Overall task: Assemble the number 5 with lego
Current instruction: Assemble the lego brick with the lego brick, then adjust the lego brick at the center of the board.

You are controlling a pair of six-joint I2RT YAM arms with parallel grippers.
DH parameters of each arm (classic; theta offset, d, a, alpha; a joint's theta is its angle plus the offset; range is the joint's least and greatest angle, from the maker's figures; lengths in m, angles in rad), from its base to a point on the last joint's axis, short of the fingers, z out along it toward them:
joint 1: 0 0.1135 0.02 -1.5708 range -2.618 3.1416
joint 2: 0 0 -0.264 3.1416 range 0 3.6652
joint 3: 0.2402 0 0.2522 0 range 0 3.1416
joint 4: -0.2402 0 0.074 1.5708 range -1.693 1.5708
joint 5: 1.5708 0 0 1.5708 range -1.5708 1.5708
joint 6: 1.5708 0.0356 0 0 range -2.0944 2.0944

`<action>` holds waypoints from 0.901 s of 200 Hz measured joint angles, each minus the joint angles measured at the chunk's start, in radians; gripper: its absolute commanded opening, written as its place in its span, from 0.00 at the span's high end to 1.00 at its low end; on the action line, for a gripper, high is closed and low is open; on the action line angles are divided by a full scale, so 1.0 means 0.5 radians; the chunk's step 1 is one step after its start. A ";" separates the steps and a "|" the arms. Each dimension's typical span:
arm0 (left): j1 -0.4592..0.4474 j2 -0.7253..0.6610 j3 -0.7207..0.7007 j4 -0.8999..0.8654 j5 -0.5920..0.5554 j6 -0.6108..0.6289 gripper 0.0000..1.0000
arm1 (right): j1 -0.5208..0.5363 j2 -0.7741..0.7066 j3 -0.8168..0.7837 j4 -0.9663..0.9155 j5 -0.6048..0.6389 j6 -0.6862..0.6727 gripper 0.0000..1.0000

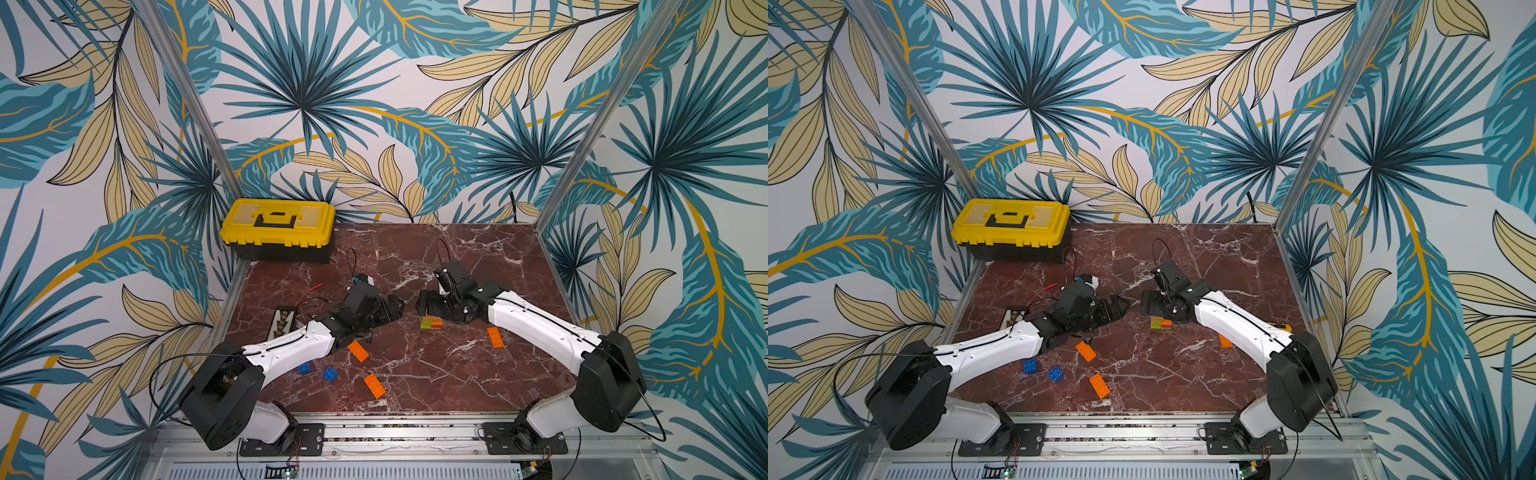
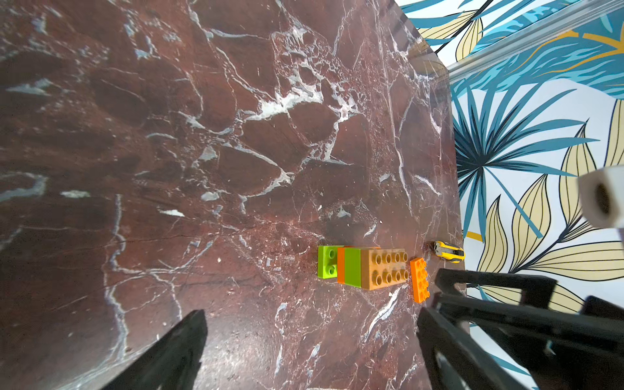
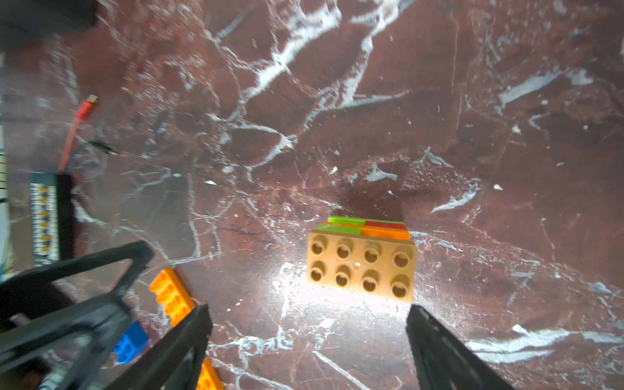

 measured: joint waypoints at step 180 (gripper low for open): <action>0.000 -0.083 -0.099 0.031 -0.021 -0.007 0.00 | -0.037 -0.137 -0.740 0.292 -0.013 0.290 0.22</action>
